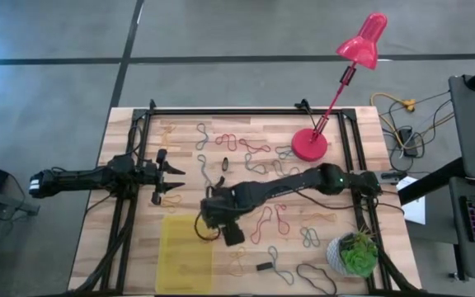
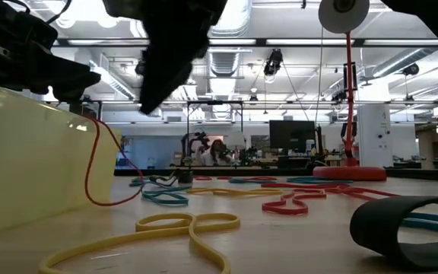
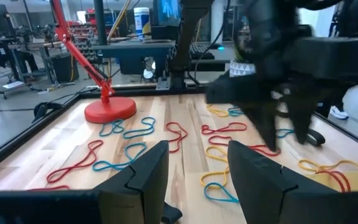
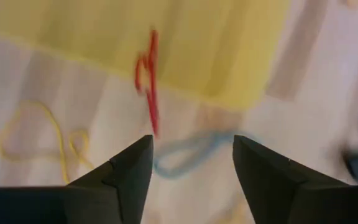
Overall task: Pick and place rubber bands into bin
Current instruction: Put the red rubber band into the bin
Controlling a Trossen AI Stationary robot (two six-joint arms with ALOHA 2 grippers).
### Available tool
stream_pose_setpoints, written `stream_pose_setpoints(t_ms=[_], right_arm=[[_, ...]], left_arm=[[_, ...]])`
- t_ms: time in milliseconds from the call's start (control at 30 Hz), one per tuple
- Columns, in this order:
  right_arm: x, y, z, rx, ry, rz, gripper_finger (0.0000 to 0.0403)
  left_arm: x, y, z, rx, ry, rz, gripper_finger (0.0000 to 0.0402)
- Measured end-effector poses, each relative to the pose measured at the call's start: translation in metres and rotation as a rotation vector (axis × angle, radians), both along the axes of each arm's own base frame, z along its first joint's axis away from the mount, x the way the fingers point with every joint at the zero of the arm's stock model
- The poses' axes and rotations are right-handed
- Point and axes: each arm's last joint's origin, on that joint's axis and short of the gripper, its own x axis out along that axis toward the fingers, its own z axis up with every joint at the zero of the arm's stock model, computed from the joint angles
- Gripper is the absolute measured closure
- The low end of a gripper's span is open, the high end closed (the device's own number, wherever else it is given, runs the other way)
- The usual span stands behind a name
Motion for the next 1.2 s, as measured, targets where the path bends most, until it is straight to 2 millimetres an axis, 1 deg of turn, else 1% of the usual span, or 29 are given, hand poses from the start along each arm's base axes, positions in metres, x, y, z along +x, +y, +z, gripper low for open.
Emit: stream_pose_setpoints(t_ms=[133, 200, 300, 400, 500, 700, 933, 1100, 1200], right_arm=[[0.004, -0.004, -0.011, 0.012, -0.024, -0.019, 0.0175], [0.003, -0.005, -0.017, 0.008, -0.005, -0.025, 0.0168], [0.000, 0.001, -0.028, 0.060, 0.029, -0.029, 0.0160], [-0.002, 0.007, -0.037, 0.118, 0.047, -0.072, 0.0156], [0.001, 0.010, -0.043, 0.143, 0.015, -0.108, 0.0158], [0.010, 0.014, -0.048, 0.212, -0.092, -0.172, 0.0171], [0.008, 0.013, -0.055, 0.241, -0.059, -0.253, 0.0192], [0.002, 0.015, -0.068, 0.246, -0.020, -0.283, 0.0222], [0.002, 0.017, -0.074, 0.257, -0.031, -0.289, 0.0240]], left_arm=[[0.000, 0.000, 0.000, 0.000, 0.001, 0.000, 0.0251], [0.000, 0.000, 0.000, 0.000, -0.001, 0.000, 0.0251], [0.000, 0.000, 0.000, 0.000, 0.000, 0.000, 0.0251], [0.000, 0.000, 0.000, 0.000, 0.001, 0.000, 0.0251], [0.000, 0.000, 0.000, 0.000, 0.000, 0.000, 0.0251], [0.000, 0.000, 0.000, 0.000, 0.000, 0.000, 0.0251], [0.000, 0.000, 0.000, 0.000, 0.001, 0.000, 0.0251], [0.000, 0.000, 0.000, 0.000, 0.000, 0.000, 0.0251], [0.000, 0.000, 0.000, 0.000, 0.000, 0.000, 0.0251]])
